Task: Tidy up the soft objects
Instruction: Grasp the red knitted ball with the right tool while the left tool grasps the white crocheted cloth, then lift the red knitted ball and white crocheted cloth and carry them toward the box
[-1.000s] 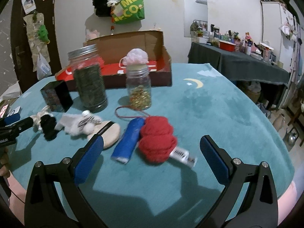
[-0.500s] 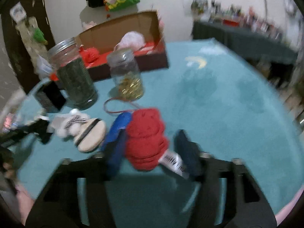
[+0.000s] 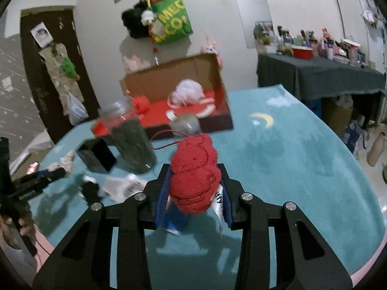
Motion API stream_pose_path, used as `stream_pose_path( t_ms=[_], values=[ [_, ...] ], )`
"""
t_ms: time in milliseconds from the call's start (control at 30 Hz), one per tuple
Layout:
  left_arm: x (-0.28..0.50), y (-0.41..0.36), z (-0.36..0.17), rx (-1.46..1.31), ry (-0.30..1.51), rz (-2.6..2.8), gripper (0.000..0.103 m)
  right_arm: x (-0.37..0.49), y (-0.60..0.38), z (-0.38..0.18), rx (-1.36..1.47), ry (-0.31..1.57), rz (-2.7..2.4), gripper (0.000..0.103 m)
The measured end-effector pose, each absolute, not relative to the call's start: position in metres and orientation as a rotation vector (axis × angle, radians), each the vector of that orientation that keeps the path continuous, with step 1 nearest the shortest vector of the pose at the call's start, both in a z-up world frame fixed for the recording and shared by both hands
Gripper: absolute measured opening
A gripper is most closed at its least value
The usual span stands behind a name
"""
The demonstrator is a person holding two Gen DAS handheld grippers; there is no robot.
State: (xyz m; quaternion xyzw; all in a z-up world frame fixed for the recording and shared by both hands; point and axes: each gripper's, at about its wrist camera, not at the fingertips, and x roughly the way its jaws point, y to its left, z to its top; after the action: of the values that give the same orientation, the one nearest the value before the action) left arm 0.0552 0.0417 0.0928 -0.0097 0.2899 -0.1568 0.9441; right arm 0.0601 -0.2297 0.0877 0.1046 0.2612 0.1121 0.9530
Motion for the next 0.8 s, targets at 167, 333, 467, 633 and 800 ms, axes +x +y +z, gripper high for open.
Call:
stream_pose_path(
  t_ms=[167, 333, 467, 633, 800],
  values=[
    [0.063, 0.011, 0.093, -0.016, 0.590, -0.412, 0.034, 0.062, -0.211, 0.097, 0.227, 0.500, 0.307, 0.035],
    [0.074, -0.009, 0.078, -0.020, 0.640, -0.452, 0.034, 0.071, -0.188, 0.085, 0.217, 0.527, 0.355, 0.035],
    [0.083, -0.012, 0.067, -0.043, 0.678, -0.457, 0.034, 0.078, -0.178, 0.073, 0.213, 0.564, 0.368, 0.035],
    [0.086, -0.011, 0.059, -0.056, 0.699, -0.450, 0.034, 0.085, -0.173, 0.058, 0.232, 0.612, 0.383, 0.035],
    [0.086, -0.010, 0.057, -0.057, 0.701, -0.448, 0.034, 0.086, -0.170, 0.052, 0.241, 0.633, 0.389, 0.035]
  ],
)
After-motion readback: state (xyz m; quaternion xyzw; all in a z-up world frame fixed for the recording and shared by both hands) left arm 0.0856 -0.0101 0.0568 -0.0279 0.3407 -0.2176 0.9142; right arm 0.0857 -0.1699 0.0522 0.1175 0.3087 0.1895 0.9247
